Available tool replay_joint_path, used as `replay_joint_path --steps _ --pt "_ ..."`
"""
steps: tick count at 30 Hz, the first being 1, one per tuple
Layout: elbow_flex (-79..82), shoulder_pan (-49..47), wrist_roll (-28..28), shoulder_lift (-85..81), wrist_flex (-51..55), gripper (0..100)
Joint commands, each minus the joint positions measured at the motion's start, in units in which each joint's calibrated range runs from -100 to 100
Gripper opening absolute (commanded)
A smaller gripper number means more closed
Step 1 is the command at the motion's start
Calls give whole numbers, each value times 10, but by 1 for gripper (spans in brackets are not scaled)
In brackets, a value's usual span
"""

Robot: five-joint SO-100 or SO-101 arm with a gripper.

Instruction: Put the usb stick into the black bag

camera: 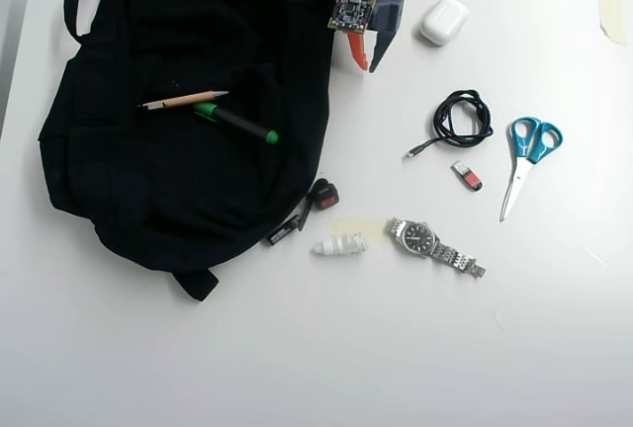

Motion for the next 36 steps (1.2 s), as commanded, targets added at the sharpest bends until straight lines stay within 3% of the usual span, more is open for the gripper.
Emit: replay_joint_path --steps 1,36 --pt "6 2 3 -11 6 2" --pt "6 -4 3 -11 5 2"
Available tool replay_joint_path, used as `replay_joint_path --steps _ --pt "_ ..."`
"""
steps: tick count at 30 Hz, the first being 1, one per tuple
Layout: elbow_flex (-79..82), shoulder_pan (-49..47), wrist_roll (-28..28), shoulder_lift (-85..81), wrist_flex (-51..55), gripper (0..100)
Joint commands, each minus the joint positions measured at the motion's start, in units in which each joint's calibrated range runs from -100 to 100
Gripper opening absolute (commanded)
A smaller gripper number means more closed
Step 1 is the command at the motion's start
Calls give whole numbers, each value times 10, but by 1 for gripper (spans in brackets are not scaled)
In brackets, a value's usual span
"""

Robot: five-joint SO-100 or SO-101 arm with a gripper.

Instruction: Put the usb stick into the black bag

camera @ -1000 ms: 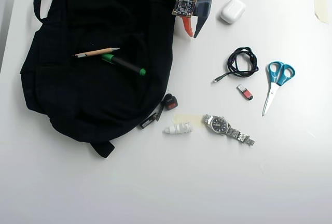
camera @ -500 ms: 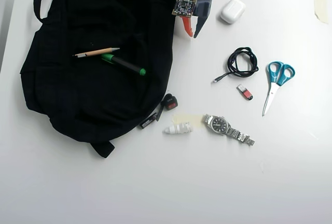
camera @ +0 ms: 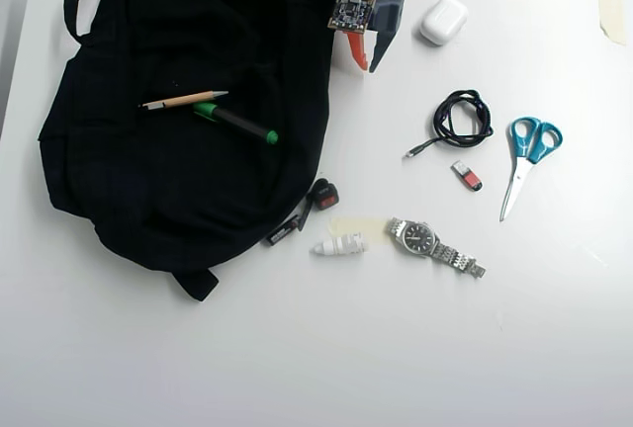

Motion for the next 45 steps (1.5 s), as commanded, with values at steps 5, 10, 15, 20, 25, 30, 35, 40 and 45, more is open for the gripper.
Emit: replay_joint_path --steps 5,10,15,20,25,30,35,40,45 --pt "-16 -26 67 -11 -66 3" --pt "-100 -30 98 -9 -57 3" --pt "-207 -32 94 -7 29 2" --pt "-304 -32 96 52 73 2" --pt "-436 -34 97 215 75 2" --pt "-560 -82 116 418 79 3" --pt "-640 -147 135 594 80 3" --pt "-702 -182 137 689 80 8" --pt "-757 -188 168 764 76 13"
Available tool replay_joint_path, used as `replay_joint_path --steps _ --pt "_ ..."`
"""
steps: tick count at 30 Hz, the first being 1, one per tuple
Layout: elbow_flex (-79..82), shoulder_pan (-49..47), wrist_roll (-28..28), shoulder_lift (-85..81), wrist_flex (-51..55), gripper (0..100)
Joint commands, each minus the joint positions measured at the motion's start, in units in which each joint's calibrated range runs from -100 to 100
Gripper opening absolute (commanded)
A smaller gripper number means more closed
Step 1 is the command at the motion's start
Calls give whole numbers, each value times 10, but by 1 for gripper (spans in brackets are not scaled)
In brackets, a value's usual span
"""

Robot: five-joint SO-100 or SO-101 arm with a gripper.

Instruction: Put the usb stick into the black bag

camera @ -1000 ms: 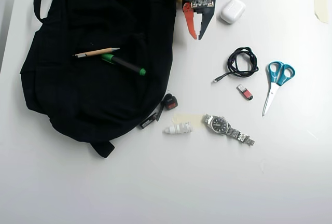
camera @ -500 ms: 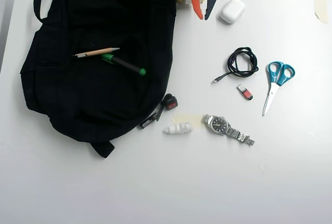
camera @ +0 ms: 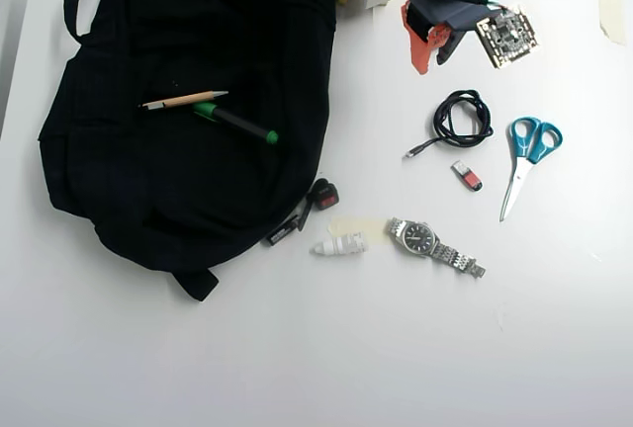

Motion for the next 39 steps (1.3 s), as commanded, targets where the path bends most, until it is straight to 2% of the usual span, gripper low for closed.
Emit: replay_joint_path --steps 1,7,12,24,39 --pt "-68 -3 22 45 -4 14" --pt "-168 11 46 151 -5 15" --pt "-231 13 52 223 -5 20" --pt "-373 22 46 372 -8 26" --pt "-393 -30 -20 463 -100 26"
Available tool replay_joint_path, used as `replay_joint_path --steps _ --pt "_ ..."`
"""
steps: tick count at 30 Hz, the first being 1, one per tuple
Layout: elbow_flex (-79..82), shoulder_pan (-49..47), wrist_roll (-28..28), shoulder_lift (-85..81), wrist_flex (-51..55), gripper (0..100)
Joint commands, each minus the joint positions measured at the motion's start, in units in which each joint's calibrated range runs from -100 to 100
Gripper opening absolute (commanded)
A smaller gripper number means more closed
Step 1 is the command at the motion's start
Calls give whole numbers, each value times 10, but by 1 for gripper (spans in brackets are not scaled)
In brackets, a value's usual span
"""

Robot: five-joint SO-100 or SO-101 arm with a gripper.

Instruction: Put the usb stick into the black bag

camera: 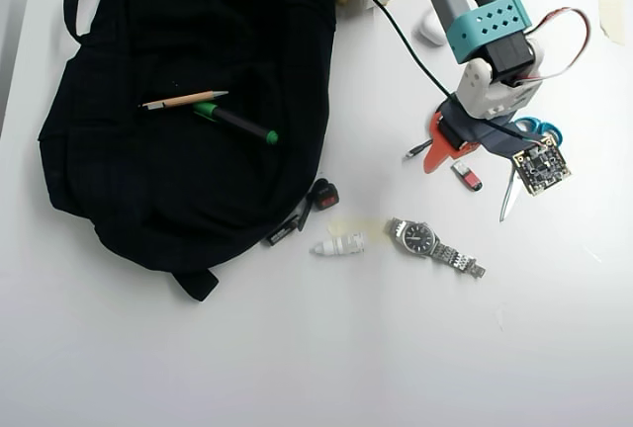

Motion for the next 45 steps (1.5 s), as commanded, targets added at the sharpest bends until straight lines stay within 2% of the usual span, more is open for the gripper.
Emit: replay_joint_path --steps 1,8,16,45 --pt "-26 -25 -21 7 -14 26" --pt "-28 -58 -43 29 -14 26" --pt "-28 -58 -37 63 -82 26" --pt "-28 -41 -26 117 -157 26"
